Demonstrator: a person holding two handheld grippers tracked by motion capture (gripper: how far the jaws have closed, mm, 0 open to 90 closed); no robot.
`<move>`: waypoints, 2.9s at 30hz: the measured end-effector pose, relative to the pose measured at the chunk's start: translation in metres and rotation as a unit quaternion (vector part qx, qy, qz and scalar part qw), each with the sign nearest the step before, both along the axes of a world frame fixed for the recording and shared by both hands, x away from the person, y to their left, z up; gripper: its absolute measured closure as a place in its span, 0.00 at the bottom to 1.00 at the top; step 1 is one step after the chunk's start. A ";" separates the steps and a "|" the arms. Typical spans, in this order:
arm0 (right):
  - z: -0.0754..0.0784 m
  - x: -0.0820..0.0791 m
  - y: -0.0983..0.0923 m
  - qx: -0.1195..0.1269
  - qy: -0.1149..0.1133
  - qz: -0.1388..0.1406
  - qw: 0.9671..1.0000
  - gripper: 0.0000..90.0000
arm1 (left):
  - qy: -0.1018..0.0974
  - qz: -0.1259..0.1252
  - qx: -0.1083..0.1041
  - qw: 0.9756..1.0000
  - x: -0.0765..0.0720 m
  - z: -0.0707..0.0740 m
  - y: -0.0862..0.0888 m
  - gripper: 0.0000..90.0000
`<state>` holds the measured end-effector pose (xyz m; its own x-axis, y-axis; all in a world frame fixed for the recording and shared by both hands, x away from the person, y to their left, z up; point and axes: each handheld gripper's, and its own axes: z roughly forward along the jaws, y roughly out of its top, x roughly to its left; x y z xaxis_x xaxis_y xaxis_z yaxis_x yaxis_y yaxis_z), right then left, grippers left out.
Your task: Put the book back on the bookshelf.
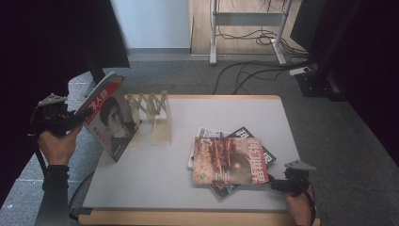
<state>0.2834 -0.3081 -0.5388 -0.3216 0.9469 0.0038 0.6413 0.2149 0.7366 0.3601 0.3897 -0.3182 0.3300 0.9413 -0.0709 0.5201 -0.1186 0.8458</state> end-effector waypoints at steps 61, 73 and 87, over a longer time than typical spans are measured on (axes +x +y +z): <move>0.000 0.000 0.000 0.004 0.004 0.000 1.000 0.03 | -0.016 -0.266 0.013 0.964 -0.045 -0.053 -0.130 0.01; 0.001 0.000 -0.001 0.007 0.002 0.004 1.000 0.05 | 0.007 -0.339 0.027 0.941 -0.013 -0.062 -0.211 0.00; 0.016 -0.010 -0.005 0.016 -0.011 0.011 1.000 0.06 | 0.033 -0.376 0.027 0.926 0.020 -0.090 -0.268 0.00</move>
<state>0.2729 -0.3133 -0.5223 -0.3435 0.9388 0.0271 0.6202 0.2051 0.7572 0.3798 0.1220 -0.4079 0.8902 0.4494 -0.0746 0.3239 -0.5091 0.7975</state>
